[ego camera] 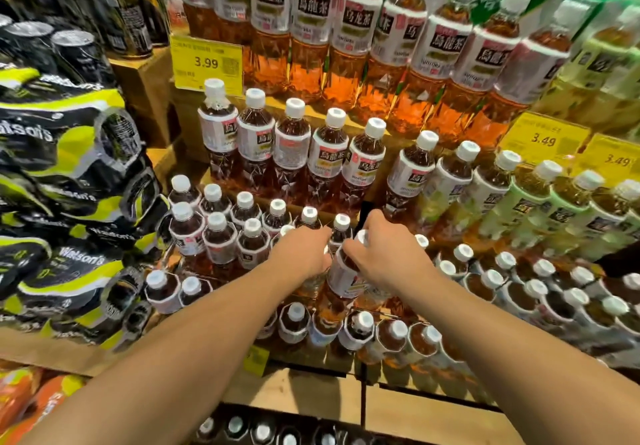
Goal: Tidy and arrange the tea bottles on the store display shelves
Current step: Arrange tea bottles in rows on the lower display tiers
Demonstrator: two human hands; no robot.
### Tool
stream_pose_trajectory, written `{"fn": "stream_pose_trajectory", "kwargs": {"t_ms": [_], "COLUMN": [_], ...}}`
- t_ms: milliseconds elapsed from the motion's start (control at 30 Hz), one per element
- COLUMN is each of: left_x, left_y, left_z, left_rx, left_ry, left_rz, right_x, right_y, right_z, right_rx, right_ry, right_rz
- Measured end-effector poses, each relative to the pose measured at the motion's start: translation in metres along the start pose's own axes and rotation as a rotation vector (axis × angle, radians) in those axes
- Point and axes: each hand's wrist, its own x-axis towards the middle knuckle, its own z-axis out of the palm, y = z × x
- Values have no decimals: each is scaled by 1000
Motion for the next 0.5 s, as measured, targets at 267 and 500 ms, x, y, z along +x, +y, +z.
{"fn": "stream_pose_trajectory", "kwargs": {"t_ms": [267, 500], "left_x": [-39, -80], "left_y": [-1, -4], "left_z": [-73, -122], "left_rx": [25, 52], "left_ry": [84, 149], "left_rz": [70, 31], "right_x": [9, 25], "right_y": [-9, -29], "right_z": [-1, 7], "right_rx": [-6, 25], "right_ry": [-22, 21], "right_rz": [48, 15]}}
